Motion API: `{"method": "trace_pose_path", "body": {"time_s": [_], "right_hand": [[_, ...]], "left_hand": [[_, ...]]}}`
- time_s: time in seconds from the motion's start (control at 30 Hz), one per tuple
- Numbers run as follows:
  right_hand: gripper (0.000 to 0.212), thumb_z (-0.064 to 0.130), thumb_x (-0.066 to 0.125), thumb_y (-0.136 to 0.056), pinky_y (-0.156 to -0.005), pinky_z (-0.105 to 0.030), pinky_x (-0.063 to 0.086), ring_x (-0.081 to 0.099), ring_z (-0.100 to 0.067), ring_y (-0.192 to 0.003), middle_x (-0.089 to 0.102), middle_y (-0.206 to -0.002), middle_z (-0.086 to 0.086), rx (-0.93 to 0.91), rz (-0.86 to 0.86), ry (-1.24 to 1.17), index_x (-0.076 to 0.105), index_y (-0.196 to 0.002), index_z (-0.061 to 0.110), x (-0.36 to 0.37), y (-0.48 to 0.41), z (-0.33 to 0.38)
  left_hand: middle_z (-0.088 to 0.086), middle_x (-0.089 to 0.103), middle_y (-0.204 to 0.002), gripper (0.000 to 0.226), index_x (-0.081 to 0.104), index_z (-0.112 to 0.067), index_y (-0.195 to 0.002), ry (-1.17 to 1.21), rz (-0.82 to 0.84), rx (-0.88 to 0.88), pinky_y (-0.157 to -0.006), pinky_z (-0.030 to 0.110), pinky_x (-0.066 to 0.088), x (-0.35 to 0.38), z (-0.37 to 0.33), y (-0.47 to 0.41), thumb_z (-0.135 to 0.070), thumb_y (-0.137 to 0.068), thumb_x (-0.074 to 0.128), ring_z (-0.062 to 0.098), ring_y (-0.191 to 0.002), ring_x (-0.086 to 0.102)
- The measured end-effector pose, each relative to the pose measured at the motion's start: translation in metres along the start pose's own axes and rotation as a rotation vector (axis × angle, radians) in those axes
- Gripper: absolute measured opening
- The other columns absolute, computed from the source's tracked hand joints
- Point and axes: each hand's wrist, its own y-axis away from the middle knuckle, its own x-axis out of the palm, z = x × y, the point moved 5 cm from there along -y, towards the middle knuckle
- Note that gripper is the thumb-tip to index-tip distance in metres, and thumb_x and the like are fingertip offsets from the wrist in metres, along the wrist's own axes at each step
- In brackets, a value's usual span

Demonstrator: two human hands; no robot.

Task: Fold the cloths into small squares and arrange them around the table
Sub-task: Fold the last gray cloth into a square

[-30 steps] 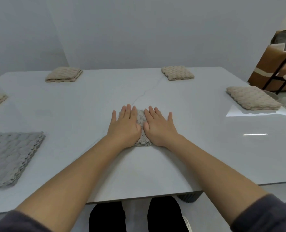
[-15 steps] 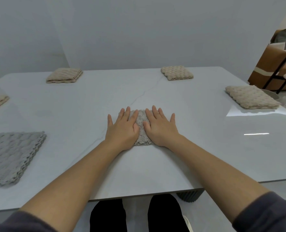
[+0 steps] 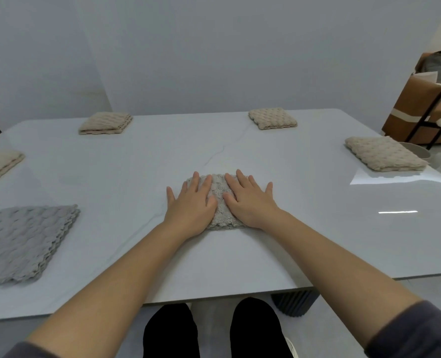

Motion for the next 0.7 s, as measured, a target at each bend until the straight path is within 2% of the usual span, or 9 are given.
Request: {"method": "trace_pose_path", "body": {"time_s": [0.27, 0.7], "right_hand": [[0.058, 0.048, 0.019, -0.102, -0.115, -0.061, -0.01, 0.0, -0.023, -0.151, -0.004, -0.164, 0.004, -0.016, -0.005, -0.005, 0.006, -0.156, 0.034, -0.003, 0.037, -0.024], [0.057, 0.048, 0.022, -0.103, -0.116, -0.057, -0.013, -0.003, -0.017, -0.151, -0.005, -0.164, 0.008, 0.034, 0.027, -0.04, 0.005, -0.156, 0.035, -0.028, 0.093, -0.106]], "left_hand": [[0.002, -0.012, -0.163, 0.057, -0.001, -0.028, -0.155, 0.029, -0.019, -0.027, -0.117, 0.054, -0.011, 0.013, -0.036, 0.035, -0.037, -0.101, 0.015, 0.026, -0.149, -0.007], [0.004, -0.013, -0.162, 0.06, -0.001, -0.025, -0.156, 0.043, -0.057, 0.013, -0.116, 0.055, -0.012, 0.043, -0.13, 0.057, -0.037, -0.1, 0.015, 0.027, -0.149, -0.009]]}}
